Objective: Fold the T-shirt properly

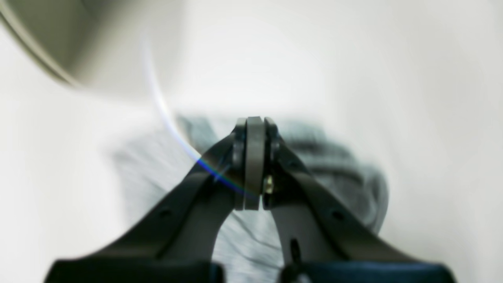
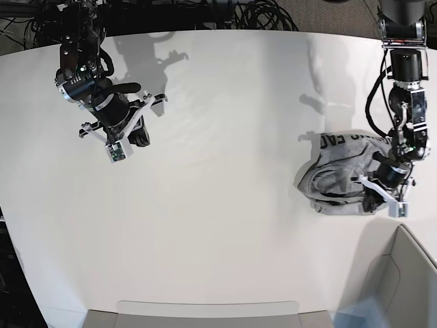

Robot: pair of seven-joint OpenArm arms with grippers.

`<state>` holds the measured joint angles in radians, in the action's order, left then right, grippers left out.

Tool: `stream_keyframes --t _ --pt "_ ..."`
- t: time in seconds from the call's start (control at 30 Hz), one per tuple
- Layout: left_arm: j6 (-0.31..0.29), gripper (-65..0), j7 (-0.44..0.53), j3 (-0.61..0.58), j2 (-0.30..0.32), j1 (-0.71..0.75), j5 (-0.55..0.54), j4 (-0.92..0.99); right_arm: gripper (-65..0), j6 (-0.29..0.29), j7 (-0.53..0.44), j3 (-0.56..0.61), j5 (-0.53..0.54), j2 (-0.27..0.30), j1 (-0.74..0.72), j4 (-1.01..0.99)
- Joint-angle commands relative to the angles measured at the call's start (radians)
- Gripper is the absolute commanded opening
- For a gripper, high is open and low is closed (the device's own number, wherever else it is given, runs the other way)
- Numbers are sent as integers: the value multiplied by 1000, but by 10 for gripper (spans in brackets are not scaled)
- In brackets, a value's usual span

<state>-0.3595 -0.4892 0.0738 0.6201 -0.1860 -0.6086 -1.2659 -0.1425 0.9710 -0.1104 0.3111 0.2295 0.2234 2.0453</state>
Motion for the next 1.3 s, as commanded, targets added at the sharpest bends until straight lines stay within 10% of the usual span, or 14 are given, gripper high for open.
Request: stream_keyframes --t 0.0,0.43,1.07,1.27 --pt "1 -650 14 50 14 19 -3 -56 -650 -3 -31 -4 6 11 -3 19" --pt "-2 -650 14 538 -288 610 -3 -625 -650 -4 -418 -10 6 47 397 24" --pt "-11 -650 33 533 -489 1110 -1 -607 -650 -4 -622 -31 -171 38 878 -54" --pt "-158 -650 241 505 -590 1141 187 -404 -650 -4 -821 -19 -172 47 908 -278"
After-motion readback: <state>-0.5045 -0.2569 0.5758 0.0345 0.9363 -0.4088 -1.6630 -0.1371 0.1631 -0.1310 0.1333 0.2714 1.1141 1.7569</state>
